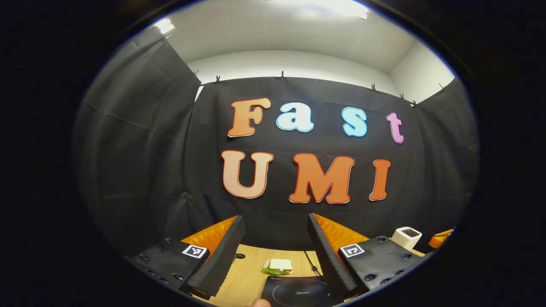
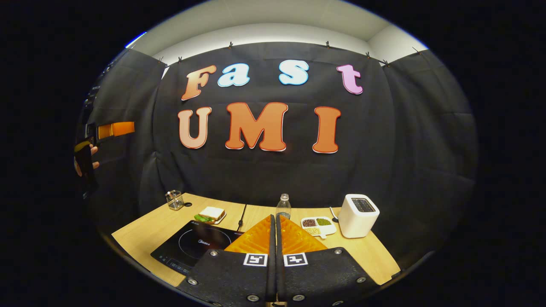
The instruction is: First push the handle of the pot to place it horizontally, then grasp the pot with both hands and set it on the induction cooktop.
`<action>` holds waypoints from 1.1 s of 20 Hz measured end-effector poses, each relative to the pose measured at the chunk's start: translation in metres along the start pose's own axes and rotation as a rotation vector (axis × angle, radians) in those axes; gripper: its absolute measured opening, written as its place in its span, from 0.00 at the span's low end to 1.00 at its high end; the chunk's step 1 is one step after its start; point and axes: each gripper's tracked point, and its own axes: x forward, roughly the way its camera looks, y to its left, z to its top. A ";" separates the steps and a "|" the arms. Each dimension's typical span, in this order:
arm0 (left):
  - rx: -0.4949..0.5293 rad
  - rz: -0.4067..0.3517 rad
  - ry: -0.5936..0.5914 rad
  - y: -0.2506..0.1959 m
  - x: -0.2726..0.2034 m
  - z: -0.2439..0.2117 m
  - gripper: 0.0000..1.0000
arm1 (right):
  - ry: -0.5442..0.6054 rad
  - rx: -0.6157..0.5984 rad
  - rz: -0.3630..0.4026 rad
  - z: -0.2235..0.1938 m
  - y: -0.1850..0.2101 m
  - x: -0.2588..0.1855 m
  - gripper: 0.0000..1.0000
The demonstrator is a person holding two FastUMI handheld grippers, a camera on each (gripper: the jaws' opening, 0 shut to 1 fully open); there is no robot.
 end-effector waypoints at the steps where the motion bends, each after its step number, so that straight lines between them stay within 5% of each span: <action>1: 0.004 0.002 0.000 0.001 0.000 -0.001 0.96 | 0.011 0.005 0.000 -0.009 0.001 -0.001 0.00; 22: 0.032 0.031 -0.007 0.014 -0.011 0.000 0.98 | 0.407 -0.031 0.063 -0.211 0.033 -0.021 0.00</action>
